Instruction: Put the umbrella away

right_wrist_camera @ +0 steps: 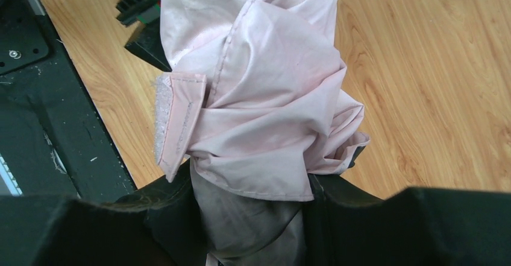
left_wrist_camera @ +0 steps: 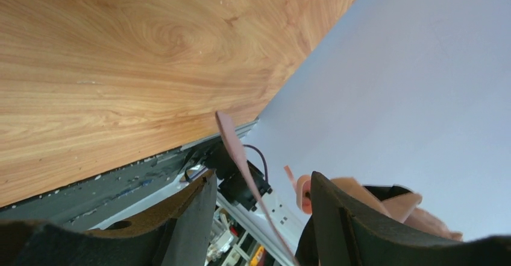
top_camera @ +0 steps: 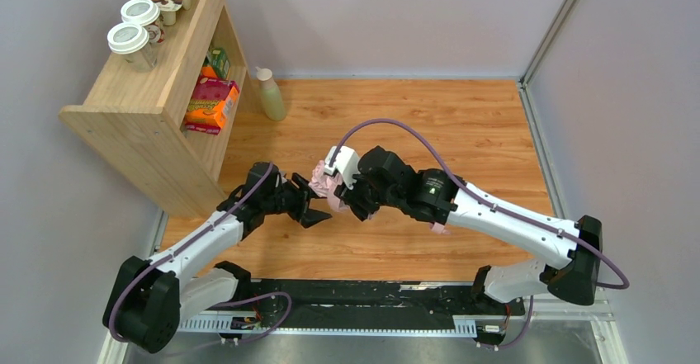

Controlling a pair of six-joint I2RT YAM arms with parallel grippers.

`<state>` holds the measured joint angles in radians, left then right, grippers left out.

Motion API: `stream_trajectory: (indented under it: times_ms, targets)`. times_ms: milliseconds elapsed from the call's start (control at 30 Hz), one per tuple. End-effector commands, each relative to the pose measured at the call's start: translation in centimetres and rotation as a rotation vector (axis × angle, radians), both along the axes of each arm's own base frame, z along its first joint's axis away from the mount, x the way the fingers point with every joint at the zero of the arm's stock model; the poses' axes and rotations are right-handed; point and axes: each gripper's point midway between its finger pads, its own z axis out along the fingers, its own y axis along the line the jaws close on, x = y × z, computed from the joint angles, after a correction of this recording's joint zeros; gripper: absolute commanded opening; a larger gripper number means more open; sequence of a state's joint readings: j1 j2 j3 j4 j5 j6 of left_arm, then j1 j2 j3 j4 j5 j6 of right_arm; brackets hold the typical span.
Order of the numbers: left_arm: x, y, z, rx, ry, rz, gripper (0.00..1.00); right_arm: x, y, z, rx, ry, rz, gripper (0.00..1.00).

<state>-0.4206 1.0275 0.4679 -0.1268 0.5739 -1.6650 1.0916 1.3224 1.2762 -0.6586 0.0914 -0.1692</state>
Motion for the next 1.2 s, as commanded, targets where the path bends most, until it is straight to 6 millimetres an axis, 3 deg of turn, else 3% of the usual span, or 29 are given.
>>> stream_trajectory:
  times_ms: [0,133,300,467,600,700,733,800,900,967,1000,1033,1067,1100,1167]
  targets:
    - [3.0,-0.4,1.7,-0.222,0.495,0.374,0.64,0.5,2.1,1.8,0.091,-0.033,-0.017,0.00]
    - [2.6,-0.8,1.7,-0.238,0.502,0.343,0.66,0.4,2.5,1.7,0.094,-0.051,-0.021,0.00]
    - [1.1,-1.5,1.4,-0.225,0.522,0.285,0.66,2.2,2.9,2.1,0.074,-0.113,-0.065,0.00]
    - [1.1,-1.4,1.5,-0.236,0.515,0.297,0.63,3.5,3.4,3.0,0.056,-0.169,-0.082,0.00]
    - [2.0,-1.4,1.8,-0.268,0.485,0.321,0.47,2.8,4.1,3.7,0.111,-0.142,-0.065,0.00]
    - [2.5,-1.5,1.6,-0.280,0.456,0.327,0.23,1.5,4.3,4.2,0.151,-0.092,-0.023,0.00]
    - [2.7,-1.3,1.3,-0.276,0.434,0.334,0.20,0.6,4.3,4.3,0.159,-0.064,0.007,0.00]
    - [3.1,-1.3,1.1,-0.271,0.398,0.336,0.01,-2.0,4.5,4.7,0.197,0.014,0.119,0.00]
    - [3.6,-1.6,0.1,-0.224,0.347,0.306,0.00,-7.3,4.4,5.3,0.271,0.224,0.326,0.00]
    - [3.9,-2.5,-0.5,-0.192,0.294,0.205,0.00,-10.7,4.0,5.1,0.288,0.378,0.449,0.00]
    - [3.4,-3.4,0.5,-0.192,0.224,0.082,0.00,-12.4,3.5,4.9,0.280,0.456,0.504,0.00]
    - [3.5,-3.7,-0.7,-0.169,0.229,0.035,0.00,-13.2,3.0,4.7,0.273,0.503,0.521,0.00]
    - [3.5,-4.5,0.4,-0.164,0.131,-0.069,0.00,-13.9,2.5,4.3,0.254,0.544,0.530,0.00]
    - [3.5,-4.7,-0.4,-0.143,0.143,-0.105,0.00,-14.4,1.9,4.2,0.249,0.572,0.540,0.00]
    - [4.0,-5.3,0.9,-0.125,-0.006,-0.187,0.00,-15.8,1.1,3.8,0.250,0.694,0.547,0.00]
